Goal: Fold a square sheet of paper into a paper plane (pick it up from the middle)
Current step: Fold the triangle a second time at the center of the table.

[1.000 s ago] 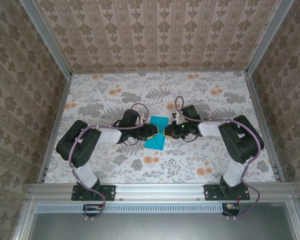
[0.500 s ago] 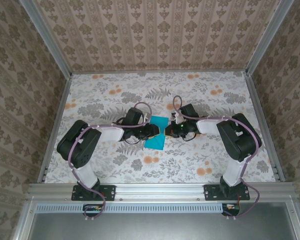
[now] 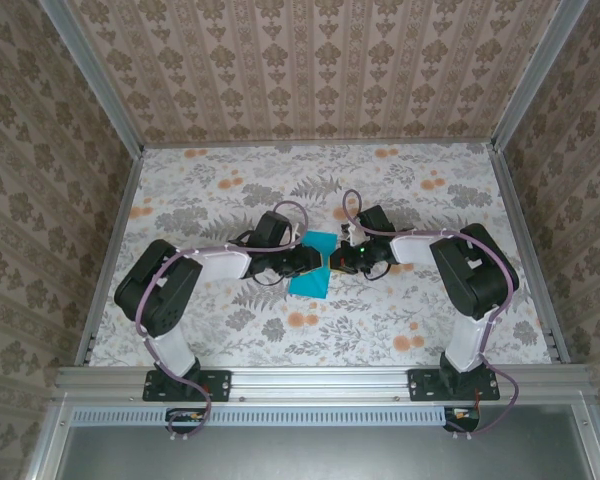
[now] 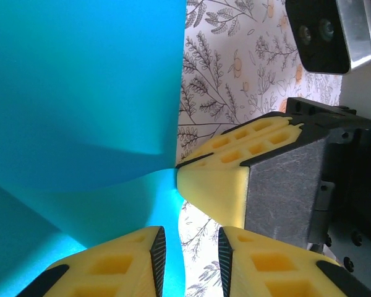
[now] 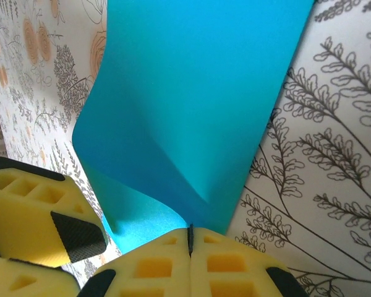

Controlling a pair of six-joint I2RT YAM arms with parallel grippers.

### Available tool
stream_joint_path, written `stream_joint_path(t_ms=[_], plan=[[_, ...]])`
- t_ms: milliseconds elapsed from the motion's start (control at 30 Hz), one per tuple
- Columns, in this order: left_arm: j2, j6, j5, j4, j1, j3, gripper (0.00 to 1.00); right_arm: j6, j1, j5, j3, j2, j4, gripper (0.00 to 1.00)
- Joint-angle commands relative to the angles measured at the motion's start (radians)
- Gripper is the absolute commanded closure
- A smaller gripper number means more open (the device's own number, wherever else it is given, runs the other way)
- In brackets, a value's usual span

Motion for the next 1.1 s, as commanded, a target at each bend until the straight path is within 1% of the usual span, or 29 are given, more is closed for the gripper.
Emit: stream_joint_path(t_ms=[0, 300, 1067], plan=[[0.026, 0.019, 0.016, 0.003, -0.003, 0.021, 0.69, -0.03, 0.004, 0.019, 0.021, 0.016, -0.036, 0.97], [0.055, 0.016, 0.021, -0.001, -0.009, 0.027, 0.69, -0.037, 0.004, 0.025, 0.032, 0.025, -0.048, 0.97], [0.06, 0.013, 0.025, 0.007, -0.008, 0.026, 0.7, -0.056, 0.004, 0.004, 0.064, 0.061, -0.055, 0.98]])
